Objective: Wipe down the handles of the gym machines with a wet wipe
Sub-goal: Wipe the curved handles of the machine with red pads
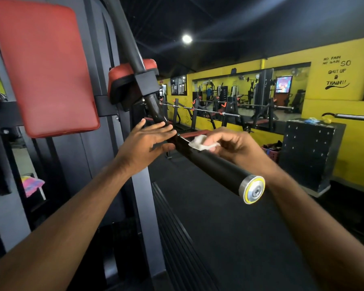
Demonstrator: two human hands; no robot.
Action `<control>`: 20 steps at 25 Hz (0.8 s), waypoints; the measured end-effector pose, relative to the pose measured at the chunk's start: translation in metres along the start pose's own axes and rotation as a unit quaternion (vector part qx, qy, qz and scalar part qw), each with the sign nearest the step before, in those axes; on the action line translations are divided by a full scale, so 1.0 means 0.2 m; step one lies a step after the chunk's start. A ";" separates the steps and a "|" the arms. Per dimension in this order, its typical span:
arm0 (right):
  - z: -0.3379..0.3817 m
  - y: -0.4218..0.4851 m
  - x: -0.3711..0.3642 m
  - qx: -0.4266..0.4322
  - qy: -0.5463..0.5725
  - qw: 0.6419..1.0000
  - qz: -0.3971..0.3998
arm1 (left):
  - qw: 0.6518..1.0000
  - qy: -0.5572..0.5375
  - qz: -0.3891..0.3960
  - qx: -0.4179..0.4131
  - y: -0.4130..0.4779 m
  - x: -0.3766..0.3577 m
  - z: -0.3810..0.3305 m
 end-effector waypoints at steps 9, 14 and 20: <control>0.18 0.12 -0.06 0.032 -0.186 0.965 0.183 | 0.999 0.009 -0.037 -0.034 -0.05 0.00 -0.02; 0.27 0.16 -0.11 0.059 -0.250 0.934 0.250 | 0.998 -0.030 -0.049 -0.007 -0.04 0.00 -0.03; 0.29 0.16 -0.14 0.096 -0.297 0.923 0.226 | 0.989 -0.122 -0.077 0.016 -0.05 0.00 -0.04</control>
Point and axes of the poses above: each hand's wrist, its own y-axis towards the middle knuckle, its own x-axis out of the back of the hand, z = x × y, the point moved 8 cm from there along y, towards the middle knuckle, and after that the axes turned 3 degrees about x, right-handed, at the moved point
